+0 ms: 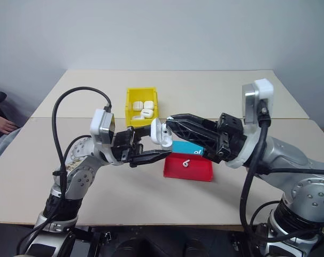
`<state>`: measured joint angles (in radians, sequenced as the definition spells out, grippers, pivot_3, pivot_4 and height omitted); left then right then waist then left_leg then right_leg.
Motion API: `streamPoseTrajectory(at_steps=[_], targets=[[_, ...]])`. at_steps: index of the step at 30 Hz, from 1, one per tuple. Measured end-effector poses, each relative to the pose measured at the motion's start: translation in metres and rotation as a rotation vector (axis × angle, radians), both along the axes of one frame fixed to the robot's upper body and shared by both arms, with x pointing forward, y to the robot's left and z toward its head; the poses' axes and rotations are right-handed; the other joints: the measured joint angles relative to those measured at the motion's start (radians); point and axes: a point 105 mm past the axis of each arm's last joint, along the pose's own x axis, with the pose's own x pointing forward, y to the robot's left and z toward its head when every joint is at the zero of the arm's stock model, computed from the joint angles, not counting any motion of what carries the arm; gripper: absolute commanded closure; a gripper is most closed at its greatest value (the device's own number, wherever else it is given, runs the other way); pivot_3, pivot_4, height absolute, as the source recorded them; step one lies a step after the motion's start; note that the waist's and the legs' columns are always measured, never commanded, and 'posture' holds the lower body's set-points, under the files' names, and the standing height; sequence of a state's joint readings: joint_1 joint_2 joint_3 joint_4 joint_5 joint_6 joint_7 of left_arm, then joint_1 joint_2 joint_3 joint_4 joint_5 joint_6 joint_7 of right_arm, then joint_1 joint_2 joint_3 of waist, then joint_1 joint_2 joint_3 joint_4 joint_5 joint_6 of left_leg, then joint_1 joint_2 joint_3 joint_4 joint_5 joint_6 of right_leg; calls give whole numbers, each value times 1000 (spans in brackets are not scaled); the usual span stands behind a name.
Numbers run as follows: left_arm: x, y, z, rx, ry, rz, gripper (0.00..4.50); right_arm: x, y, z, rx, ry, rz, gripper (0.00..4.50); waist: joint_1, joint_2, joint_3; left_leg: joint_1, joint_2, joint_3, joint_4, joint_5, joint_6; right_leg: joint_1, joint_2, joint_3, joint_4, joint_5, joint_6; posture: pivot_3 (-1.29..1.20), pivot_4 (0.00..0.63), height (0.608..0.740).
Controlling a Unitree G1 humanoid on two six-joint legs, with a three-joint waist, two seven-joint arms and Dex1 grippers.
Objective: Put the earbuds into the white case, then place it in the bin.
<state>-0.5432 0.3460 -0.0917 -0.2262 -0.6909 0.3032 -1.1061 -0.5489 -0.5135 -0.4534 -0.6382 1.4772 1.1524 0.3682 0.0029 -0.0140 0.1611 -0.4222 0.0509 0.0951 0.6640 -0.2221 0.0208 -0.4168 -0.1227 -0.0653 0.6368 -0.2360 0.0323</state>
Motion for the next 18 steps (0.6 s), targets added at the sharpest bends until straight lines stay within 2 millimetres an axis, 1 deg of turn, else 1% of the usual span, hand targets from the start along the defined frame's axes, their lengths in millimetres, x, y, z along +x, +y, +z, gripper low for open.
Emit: streamPoseTrajectory(at_steps=[9, 12, 16, 18], targets=[[0, -2, 0, -8, -1, 1, 1750, 0, 4, -6, -7, 20, 12, 3284, 4, 0, 0, 0, 0, -1, 0, 0, 0, 1, 0, -1, -2, 0, 0, 0, 150, 740], [0, -2, 1, -11, -18, 9, 1750, -1, 3, -5, -5, 15, 12, 3284, 6, 0, 0, 0, 0, -1, 0, 0, 0, 2, 0, -1, -3, 0, 0, 0, 150, 740], [0, -2, 1, -13, -24, 12, 1750, 0, 4, -10, -11, 36, 11, 3284, 7, 0, 0, 0, 0, -1, 0, 0, 1, 3, 0, -2, -4, 0, 0, 0, 150, 740], [0, -2, 1, -17, -30, 13, 1750, 0, 2, -10, -13, 30, 2, 3284, 7, 0, 0, 0, 0, -1, 0, 0, 1, 3, 0, -2, -5, 0, 1, 0, 150, 740]])
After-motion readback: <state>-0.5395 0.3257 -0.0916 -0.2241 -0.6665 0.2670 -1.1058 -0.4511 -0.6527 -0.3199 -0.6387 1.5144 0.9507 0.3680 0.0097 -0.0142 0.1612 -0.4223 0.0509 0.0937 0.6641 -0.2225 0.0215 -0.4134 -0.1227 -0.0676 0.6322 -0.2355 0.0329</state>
